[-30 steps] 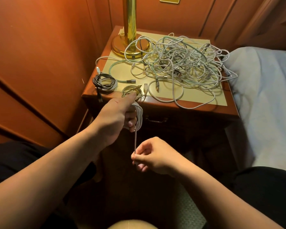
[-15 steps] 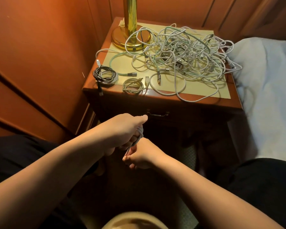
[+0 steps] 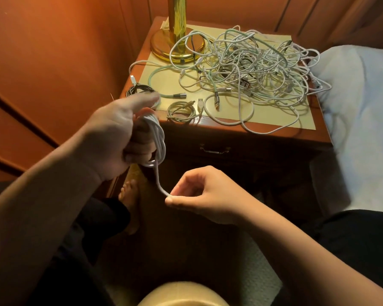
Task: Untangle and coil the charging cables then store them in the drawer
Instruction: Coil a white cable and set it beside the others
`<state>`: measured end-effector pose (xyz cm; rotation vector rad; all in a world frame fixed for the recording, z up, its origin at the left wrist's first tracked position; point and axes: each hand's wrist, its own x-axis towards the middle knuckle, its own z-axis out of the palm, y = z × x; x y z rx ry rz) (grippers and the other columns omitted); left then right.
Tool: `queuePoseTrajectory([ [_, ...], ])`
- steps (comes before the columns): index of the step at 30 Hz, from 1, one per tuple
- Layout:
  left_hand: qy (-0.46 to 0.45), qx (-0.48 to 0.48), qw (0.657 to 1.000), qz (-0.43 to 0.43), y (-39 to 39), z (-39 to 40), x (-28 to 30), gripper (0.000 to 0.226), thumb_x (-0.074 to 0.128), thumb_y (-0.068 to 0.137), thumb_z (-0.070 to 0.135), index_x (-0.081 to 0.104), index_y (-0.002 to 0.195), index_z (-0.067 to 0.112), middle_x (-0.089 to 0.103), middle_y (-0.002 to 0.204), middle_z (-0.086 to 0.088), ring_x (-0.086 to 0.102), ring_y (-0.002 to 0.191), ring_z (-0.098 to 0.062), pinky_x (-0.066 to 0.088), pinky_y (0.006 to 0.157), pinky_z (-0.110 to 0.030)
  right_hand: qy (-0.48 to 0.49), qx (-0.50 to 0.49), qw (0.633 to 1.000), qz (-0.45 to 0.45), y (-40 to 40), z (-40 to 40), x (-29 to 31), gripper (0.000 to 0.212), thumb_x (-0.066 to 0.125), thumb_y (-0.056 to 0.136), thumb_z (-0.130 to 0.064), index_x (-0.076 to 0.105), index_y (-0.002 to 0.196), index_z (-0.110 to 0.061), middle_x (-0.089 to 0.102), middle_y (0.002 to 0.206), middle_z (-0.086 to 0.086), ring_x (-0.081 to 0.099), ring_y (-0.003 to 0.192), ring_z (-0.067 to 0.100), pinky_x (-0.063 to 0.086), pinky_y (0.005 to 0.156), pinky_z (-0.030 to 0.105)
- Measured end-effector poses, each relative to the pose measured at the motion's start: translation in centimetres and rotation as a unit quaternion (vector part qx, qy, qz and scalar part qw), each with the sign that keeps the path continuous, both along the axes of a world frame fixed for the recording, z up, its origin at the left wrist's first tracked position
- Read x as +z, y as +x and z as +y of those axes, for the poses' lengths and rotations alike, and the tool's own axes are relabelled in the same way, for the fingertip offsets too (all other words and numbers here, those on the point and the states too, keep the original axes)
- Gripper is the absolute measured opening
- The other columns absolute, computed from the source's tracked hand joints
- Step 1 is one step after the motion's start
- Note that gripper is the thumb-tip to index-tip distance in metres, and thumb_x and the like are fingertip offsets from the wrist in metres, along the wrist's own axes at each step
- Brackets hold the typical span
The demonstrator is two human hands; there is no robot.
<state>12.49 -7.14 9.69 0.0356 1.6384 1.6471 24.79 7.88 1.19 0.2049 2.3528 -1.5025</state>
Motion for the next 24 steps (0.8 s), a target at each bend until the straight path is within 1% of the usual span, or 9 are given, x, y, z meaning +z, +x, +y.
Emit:
queuePoseTrajectory([
  [3, -0.001, -0.021, 1.0, 0.0, 0.3, 0.8, -1.6, 0.043, 0.045, 0.103, 0.046, 0.013, 0.08, 0.029, 0.015, 0.045, 0.005, 0.01, 0.039, -0.014, 0.006, 0.045, -0.027, -0.014, -0.008, 1.0, 0.021, -0.7, 0.8, 0.8, 0.028, 0.087, 0.081, -0.044, 0.078, 0.1, -0.027, 0.078, 0.093, -0.008, 0.074, 0.084, 0.004, 0.062, 0.077, 0.027],
  [5, 0.003, -0.023, 1.0, 0.003, 0.8, 1.6, -2.3, 0.049, 0.044, 0.105, 0.047, 0.014, 0.071, 0.027, 0.016, 0.046, 0.004, 0.011, 0.04, -0.015, 0.007, 0.045, -0.026, -0.076, -0.043, 0.994, 0.06, -1.1, 1.1, 1.5, 0.022, 0.085, 0.086, -0.034, 0.075, 0.103, -0.025, 0.077, 0.094, -0.007, 0.071, 0.08, 0.007, 0.056, 0.065, 0.021],
  [8, -0.042, 0.003, 0.999, 0.03, 1.6, 2.6, -3.0, 0.06, 0.044, 0.105, 0.051, 0.038, 0.054, 0.02, 0.034, 0.044, 0.001, 0.031, 0.036, -0.016, 0.023, 0.039, -0.02, -0.152, -0.111, 0.976, 0.11, -1.2, 1.2, 1.8, 0.012, 0.08, 0.091, -0.025, 0.072, 0.098, -0.02, 0.071, 0.088, -0.004, 0.063, 0.07, 0.007, 0.044, 0.054, 0.014],
  [12, -0.049, -0.024, 0.987, 0.153, 1.9, 3.2, -3.4, 0.064, 0.033, 0.109, 0.048, 0.056, 0.065, 0.009, 0.047, 0.049, -0.002, 0.045, 0.045, -0.014, 0.039, 0.044, -0.024, -0.145, -0.105, 0.971, 0.157, -0.8, 1.2, 2.4, 0.008, 0.075, 0.094, -0.013, 0.07, 0.096, -0.008, 0.073, 0.09, 0.007, 0.06, 0.062, 0.005, 0.045, 0.054, 0.02],
  [15, -0.037, -0.023, 0.985, 0.165, 1.7, 3.1, -3.4, 0.055, 0.029, 0.11, 0.049, 0.059, 0.085, 0.011, 0.05, 0.052, 0.0, 0.046, 0.046, -0.012, 0.04, 0.045, -0.024, -0.257, -0.106, 0.956, 0.09, -1.0, 1.3, 2.8, 0.007, 0.071, 0.094, -0.006, 0.066, 0.098, -0.007, 0.072, 0.089, 0.015, 0.055, 0.048, 0.006, 0.038, 0.042, 0.014],
  [17, -0.054, -0.035, 0.985, 0.161, 1.9, 3.2, -3.6, 0.056, 0.028, 0.109, 0.053, 0.061, 0.087, 0.014, 0.053, 0.054, -0.001, 0.048, 0.047, -0.013, 0.041, 0.047, -0.026, -0.358, -0.09, 0.929, 0.026, -1.3, 1.3, 2.9, 0.01, 0.066, 0.095, -0.005, 0.063, 0.104, -0.009, 0.07, 0.084, 0.015, 0.047, 0.042, 0.007, 0.029, 0.037, 0.015],
  [19, -0.071, -0.053, 0.982, 0.167, 2.2, 3.3, -3.9, 0.058, 0.029, 0.108, 0.055, 0.065, 0.084, 0.016, 0.055, 0.057, -0.003, 0.052, 0.051, -0.016, 0.044, 0.053, -0.031, -0.425, -0.065, 0.903, -0.02, -1.5, 1.3, 3.1, 0.021, 0.055, 0.095, -0.017, 0.058, 0.116, -0.015, 0.064, 0.081, 0.012, 0.041, 0.043, 0.007, 0.026, 0.038, 0.017],
  [21, -0.084, -0.051, 0.98, 0.172, 2.5, 3.4, -3.8, 0.059, 0.03, 0.107, 0.056, 0.067, 0.08, 0.019, 0.055, 0.055, -0.001, 0.054, 0.054, -0.014, 0.045, 0.062, -0.035, -0.445, -0.055, 0.893, -0.041, -1.6, 1.4, 3.3, 0.029, 0.048, 0.095, -0.029, 0.056, 0.122, -0.021, 0.059, 0.079, 0.01, 0.036, 0.044, 0.007, 0.025, 0.039, 0.017],
  [24, -0.066, -0.036, 0.987, 0.145, 2.4, 3.6, -3.5, 0.058, 0.031, 0.108, 0.056, 0.066, 0.086, 0.016, 0.05, 0.045, 0.0, 0.051, 0.043, -0.014, 0.044, 0.058, -0.032, -0.413, -0.066, 0.907, -0.055, -1.7, 1.3, 3.8, 0.027, 0.049, 0.094, -0.036, 0.055, 0.116, -0.023, 0.058, 0.074, 0.004, 0.036, 0.044, 0.006, 0.026, 0.041, 0.017],
])
